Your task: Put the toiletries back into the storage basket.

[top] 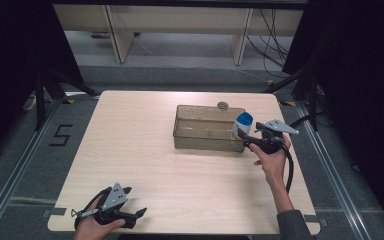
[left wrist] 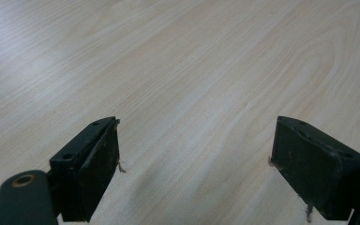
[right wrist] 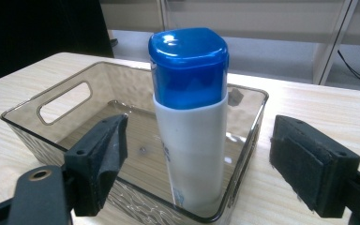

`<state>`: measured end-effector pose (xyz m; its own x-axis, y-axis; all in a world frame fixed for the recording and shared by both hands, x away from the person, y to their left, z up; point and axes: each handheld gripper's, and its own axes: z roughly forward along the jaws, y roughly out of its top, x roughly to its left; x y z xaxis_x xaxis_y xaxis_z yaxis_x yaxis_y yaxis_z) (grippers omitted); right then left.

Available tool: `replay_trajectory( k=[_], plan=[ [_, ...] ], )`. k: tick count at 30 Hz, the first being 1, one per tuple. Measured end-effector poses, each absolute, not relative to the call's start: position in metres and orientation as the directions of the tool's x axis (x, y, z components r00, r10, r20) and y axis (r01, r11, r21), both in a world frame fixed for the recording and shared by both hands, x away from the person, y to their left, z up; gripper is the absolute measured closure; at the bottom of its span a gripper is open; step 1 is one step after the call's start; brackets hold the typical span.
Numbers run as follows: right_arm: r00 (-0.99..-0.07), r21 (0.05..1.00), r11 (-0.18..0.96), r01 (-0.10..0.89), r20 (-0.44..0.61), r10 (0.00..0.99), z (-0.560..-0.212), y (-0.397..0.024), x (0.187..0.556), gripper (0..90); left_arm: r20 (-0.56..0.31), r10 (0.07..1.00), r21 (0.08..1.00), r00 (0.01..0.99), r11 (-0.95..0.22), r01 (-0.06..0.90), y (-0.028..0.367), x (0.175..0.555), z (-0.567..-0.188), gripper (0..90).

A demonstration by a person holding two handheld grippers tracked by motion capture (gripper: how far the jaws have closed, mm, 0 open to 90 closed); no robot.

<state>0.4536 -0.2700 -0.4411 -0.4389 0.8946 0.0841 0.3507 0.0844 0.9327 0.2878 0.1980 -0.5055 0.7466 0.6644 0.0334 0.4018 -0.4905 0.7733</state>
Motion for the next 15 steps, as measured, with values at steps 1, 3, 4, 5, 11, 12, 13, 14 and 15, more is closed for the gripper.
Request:
replay_trajectory(
  k=[1,3,4,5,11,12,13,14,15],
  plan=[
    [-0.438,0.933,0.081,0.351,0.087,0.895,-0.4409,-0.2700,0.4532,20.1,0.037,0.661,0.771,0.750,-0.496,0.399,0.1984,0.2880,-0.5054,15.1],
    [-0.436,0.929,0.066,0.365,0.109,0.893,-0.4401,-0.2693,0.4520,19.8,0.044,0.667,0.772,0.744,-0.496,0.398,0.1982,0.2880,-0.5059,15.1],
    [-0.435,0.928,0.061,0.369,0.115,0.893,-0.4398,-0.2694,0.4515,19.5,0.045,0.667,0.769,0.743,-0.498,0.400,0.1982,0.2877,-0.5056,15.1],
    [-0.432,0.929,0.062,0.365,0.110,0.895,-0.4398,-0.2694,0.4512,19.3,0.044,0.668,0.770,0.743,-0.496,0.401,0.1981,0.2877,-0.5057,15.1],
    [-0.421,0.929,0.074,0.363,0.092,0.902,-0.4371,-0.2698,0.4482,18.4,0.037,0.667,0.772,0.744,-0.492,0.402,0.1983,0.2880,-0.5060,15.1],
    [-0.431,0.932,0.086,0.353,0.080,0.899,-0.4369,-0.2706,0.4481,18.3,0.038,0.666,0.772,0.745,-0.493,0.402,0.1984,0.2881,-0.5059,15.1],
    [-0.430,0.930,0.077,0.359,0.092,0.898,-0.4363,-0.2699,0.4470,18.3,0.038,0.666,0.772,0.745,-0.493,0.401,0.1984,0.2882,-0.5059,15.1],
    [-0.429,0.929,0.067,0.365,0.103,0.897,-0.4363,-0.2689,0.4462,18.3,0.037,0.666,0.772,0.745,-0.493,0.402,0.1984,0.2882,-0.5060,15.1],
    [-0.426,0.929,0.070,0.364,0.100,0.899,-0.4356,-0.2686,0.4451,18.3,0.037,0.665,0.772,0.746,-0.493,0.402,0.1984,0.2882,-0.5060,15.1]
  ],
)
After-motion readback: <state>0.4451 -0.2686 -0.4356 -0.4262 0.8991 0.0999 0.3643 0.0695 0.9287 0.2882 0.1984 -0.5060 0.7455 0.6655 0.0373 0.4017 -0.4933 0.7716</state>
